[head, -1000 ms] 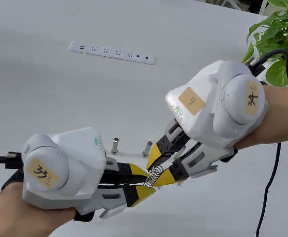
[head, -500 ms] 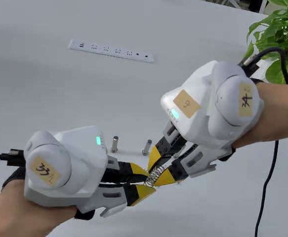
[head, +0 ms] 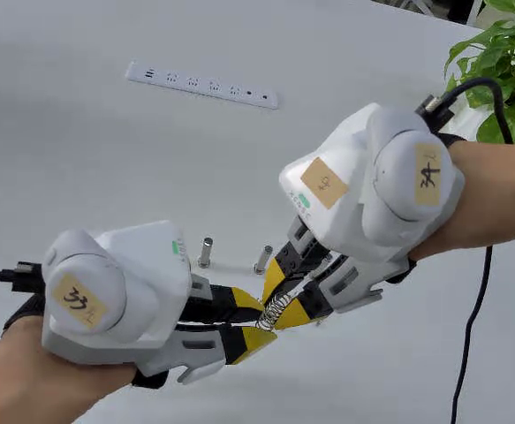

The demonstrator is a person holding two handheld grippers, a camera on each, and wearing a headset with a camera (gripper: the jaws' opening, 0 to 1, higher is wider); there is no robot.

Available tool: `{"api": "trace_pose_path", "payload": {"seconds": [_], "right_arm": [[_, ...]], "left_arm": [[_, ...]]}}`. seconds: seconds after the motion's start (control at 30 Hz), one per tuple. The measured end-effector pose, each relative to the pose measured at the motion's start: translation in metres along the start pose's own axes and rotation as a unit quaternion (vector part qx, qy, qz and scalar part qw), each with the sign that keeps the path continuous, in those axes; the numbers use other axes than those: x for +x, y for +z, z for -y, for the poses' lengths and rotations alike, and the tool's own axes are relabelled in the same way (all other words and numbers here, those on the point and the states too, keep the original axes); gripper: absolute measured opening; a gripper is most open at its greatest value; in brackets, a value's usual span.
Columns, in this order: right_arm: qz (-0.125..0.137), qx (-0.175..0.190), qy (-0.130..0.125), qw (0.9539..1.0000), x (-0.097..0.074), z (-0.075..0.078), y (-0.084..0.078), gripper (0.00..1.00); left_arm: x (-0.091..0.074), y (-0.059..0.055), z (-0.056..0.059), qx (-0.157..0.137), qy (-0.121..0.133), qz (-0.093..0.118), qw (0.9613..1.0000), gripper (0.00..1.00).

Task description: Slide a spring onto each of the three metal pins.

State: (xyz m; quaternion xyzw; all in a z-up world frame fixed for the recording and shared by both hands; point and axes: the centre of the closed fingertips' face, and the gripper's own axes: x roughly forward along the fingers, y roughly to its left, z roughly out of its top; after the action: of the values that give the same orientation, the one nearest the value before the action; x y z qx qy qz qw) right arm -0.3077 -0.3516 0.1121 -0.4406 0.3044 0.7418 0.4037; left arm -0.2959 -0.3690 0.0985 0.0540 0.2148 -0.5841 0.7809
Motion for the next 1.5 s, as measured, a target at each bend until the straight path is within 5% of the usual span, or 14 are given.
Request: {"api": "trace_pose_path", "payload": {"seconds": [0.73,1.13,1.5], "right_arm": [[0.008,0.020,-0.016,0.9996,-0.006,0.015,0.006,0.07],[0.004,0.061,-0.079,0.9950,-0.020,0.056,0.002,0.07],[-0.012,0.095,-0.101,0.9902,-0.020,0.092,-0.008,0.07]], "left_arm": [[-0.018,-0.013,-0.010,-0.018,0.028,0.014,0.9994,0.14],[-0.047,-0.032,-0.037,-0.035,0.090,0.020,0.9951,0.32],[-0.061,-0.039,-0.054,-0.045,0.129,0.045,0.9897,0.58]]}}
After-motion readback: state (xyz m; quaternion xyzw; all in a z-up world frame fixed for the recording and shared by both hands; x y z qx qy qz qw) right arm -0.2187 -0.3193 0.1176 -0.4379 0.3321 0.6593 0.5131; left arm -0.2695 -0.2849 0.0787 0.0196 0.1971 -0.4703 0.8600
